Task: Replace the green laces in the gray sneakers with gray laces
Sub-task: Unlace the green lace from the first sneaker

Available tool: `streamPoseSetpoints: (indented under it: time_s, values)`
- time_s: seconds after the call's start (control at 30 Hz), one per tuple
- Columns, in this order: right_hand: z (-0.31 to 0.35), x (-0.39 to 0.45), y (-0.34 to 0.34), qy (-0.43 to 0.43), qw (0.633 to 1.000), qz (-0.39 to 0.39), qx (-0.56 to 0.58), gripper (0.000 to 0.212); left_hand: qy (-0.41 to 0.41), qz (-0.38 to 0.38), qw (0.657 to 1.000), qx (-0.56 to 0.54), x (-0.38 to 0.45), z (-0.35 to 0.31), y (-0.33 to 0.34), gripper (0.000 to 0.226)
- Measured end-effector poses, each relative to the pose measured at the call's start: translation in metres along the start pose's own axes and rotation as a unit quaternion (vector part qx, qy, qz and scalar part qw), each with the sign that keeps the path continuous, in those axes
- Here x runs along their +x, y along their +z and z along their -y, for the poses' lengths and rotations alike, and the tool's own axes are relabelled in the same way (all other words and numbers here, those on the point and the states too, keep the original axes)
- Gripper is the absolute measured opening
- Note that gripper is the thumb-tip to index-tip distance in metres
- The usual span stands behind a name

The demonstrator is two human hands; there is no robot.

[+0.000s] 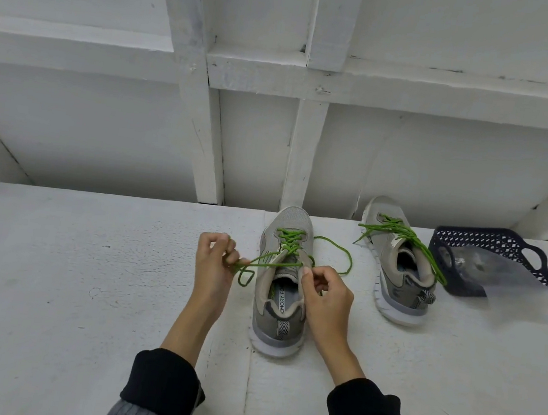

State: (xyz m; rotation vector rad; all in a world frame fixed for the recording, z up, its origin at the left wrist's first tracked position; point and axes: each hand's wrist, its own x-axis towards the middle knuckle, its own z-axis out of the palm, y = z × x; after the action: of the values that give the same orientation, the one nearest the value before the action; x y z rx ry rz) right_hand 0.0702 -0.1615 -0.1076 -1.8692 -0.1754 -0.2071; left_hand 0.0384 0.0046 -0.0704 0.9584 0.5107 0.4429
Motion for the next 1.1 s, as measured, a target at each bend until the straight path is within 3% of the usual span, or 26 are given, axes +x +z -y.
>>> streamPoseSetpoints:
  time_s: [0.1, 0.2, 0.3, 0.33, 0.4, 0.47, 0.57, 0.6, 0.63, 0.8, 0.87, 0.9, 0.93, 1.0, 1.07, 1.1]
  values:
    - [0.001, 0.000, 0.000, 0.001, 1.000, 0.000, 0.001, 0.016, 0.092, -0.009, 0.974, 0.208, 0.002, 0.003, -0.011, 0.018]
    - [0.001, -0.001, 0.000, 0.003, 1.000, -0.002, -0.001, 0.016, 0.199, 0.104, 0.884, 0.410, -0.005, 0.008, -0.009, 0.010]
    - [0.000, 0.000, 0.000, 0.001, 1.000, -0.004, -0.004, 0.015, 0.282, 0.143, 0.745, 0.587, -0.009, 0.011, -0.002, 0.017]
    - [0.000, 0.000, 0.001, 0.000, 1.000, -0.005, -0.007, 0.015, 0.305, 0.136, 0.722, 0.606, -0.008, 0.012, 0.000, 0.018]
    - [-0.001, -0.001, 0.000, -0.002, 1.000, -0.006, -0.009, 0.015, 0.329, 0.117, 0.710, 0.612, -0.006, 0.017, 0.002, 0.014]
    - [-0.002, -0.001, 0.000, -0.007, 1.000, -0.007, -0.010, 0.014, 0.321, 0.119, 0.732, 0.589, -0.005, 0.023, 0.003, 0.010]
    - [-0.003, 0.000, 0.001, -0.008, 1.000, -0.009, -0.011, 0.015, 0.230, 0.138, 0.838, 0.475, -0.007, 0.021, 0.005, 0.009]
    - [-0.003, 0.000, 0.000, -0.009, 1.000, -0.010, -0.010, 0.015, 0.204, 0.139, 0.866, 0.435, -0.007, 0.019, 0.004, 0.012]
    - [-0.003, 0.000, 0.000, -0.011, 1.000, -0.010, -0.011, 0.015, 0.199, 0.137, 0.872, 0.426, -0.007, 0.018, 0.002, 0.012]
    - [-0.002, -0.001, 0.000, -0.020, 1.000, -0.007, -0.017, 0.014, 0.328, 0.128, 0.743, 0.570, -0.004, 0.019, -0.006, 0.023]
    - [-0.002, -0.001, 0.000, -0.019, 1.000, -0.008, -0.017, 0.014, 0.380, 0.115, 0.711, 0.581, -0.004, 0.022, -0.004, 0.011]
    - [-0.003, 0.000, 0.000, -0.018, 1.000, -0.008, -0.017, 0.014, 0.386, 0.111, 0.711, 0.577, -0.004, 0.024, -0.002, 0.007]
    - [-0.003, 0.000, 0.000, -0.017, 1.000, -0.006, -0.017, 0.014, 0.370, 0.107, 0.732, 0.562, -0.006, 0.026, 0.001, 0.004]
    - [-0.002, -0.001, -0.001, -0.015, 1.000, -0.005, -0.017, 0.014, 0.264, 0.117, 0.835, 0.469, -0.011, 0.026, 0.006, 0.006]
    - [-0.002, -0.001, -0.001, -0.014, 1.000, -0.006, -0.016, 0.014, 0.135, 0.124, 0.941, 0.284, -0.015, 0.020, 0.010, 0.013]
    - [-0.001, -0.001, -0.001, -0.012, 1.000, -0.007, -0.015, 0.015, 0.091, 0.113, 0.971, 0.188, -0.015, 0.017, 0.010, 0.017]
